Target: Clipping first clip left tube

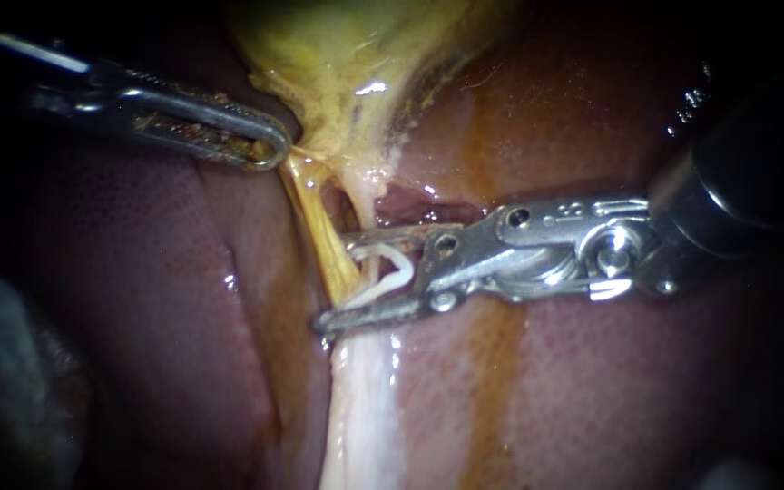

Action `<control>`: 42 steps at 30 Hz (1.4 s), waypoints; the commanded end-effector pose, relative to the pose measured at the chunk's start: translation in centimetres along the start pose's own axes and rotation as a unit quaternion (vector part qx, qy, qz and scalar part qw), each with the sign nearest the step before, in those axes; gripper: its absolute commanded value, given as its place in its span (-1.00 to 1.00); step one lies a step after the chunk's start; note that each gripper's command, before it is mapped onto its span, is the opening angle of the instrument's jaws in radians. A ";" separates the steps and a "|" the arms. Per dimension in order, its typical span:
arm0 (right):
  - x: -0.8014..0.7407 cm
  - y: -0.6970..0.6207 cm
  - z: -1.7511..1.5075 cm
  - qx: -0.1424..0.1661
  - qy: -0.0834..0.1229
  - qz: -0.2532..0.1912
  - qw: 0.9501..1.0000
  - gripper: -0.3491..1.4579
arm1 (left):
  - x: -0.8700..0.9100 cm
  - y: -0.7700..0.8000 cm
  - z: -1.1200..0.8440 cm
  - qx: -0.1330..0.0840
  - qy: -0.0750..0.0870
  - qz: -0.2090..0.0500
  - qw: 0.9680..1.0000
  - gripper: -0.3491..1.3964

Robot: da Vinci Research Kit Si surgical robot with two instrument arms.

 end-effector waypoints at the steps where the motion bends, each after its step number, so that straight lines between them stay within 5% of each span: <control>1: 0.00 -0.01 0.02 0.002 0.001 0.000 1.000 -0.08 | 0.00 0.00 0.00 0.000 0.000 0.000 1.000 -1.00; 13: 0.04 -0.04 0.21 0.020 0.018 0.006 1.000 -0.08 | 0.01 0.00 0.01 0.000 0.000 0.000 1.000 -1.00; 26: 0.16 -0.10 0.37 0.074 0.040 0.014 0.996 -0.09 | 0.02 0.01 0.03 0.001 0.001 -0.001 1.000 -1.00; 42: 0.18 -0.10 0.46 0.057 0.048 0.017 0.997 -0.09 | 0.02 0.01 0.05 0.001 0.001 -0.001 1.000 -1.00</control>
